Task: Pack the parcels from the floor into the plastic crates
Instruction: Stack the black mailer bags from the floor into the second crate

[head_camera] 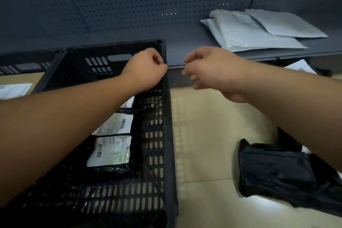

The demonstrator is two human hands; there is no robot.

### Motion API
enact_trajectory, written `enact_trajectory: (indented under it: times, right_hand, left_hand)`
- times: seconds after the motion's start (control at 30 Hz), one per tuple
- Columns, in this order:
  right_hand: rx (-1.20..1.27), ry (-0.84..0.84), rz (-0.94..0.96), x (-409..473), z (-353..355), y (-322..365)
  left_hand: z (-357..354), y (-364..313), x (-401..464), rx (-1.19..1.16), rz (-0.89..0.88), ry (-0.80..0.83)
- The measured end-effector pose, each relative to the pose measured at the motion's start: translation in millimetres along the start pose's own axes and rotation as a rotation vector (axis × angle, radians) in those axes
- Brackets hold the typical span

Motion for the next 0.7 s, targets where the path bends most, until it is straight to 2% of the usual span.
enact_trajectory:
  times: [0.17, 0.3, 0.5, 0.7]
  right_hand:
    - [-0.07, -0.06, -0.071, -9.7, 28.4, -42.9]
    - [-0.16, -0.092, -0.101, -17.1, 48.2, -81.1]
    - [-0.36, -0.068, -0.174, -28.0, 69.9, -147.0]
    - [-0.478, 0.033, -0.283, -45.4, 78.0, -218.7]
  left_hand:
    - [-25.7, -38.8, -9.1, -0.051, -0.128, 0.018]
    - [-54.1, -60.4, -17.8, 0.003, -0.203, 0.085]
    - [-99.5, -78.0, -37.2, 0.11, -0.168, 0.301]
    - [-157.9, -75.4, -63.8, 0.268, -0.034, 0.528]
Point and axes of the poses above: each hand's wrist, its own x-axis towards the middle knuckle, its own z-axis out of the back of the hand, y = z × x, the point moved 1 cm from there along x, towards the middle knuckle, and after that the axes turned 12 degrees about -x, right-handed, at the moved point
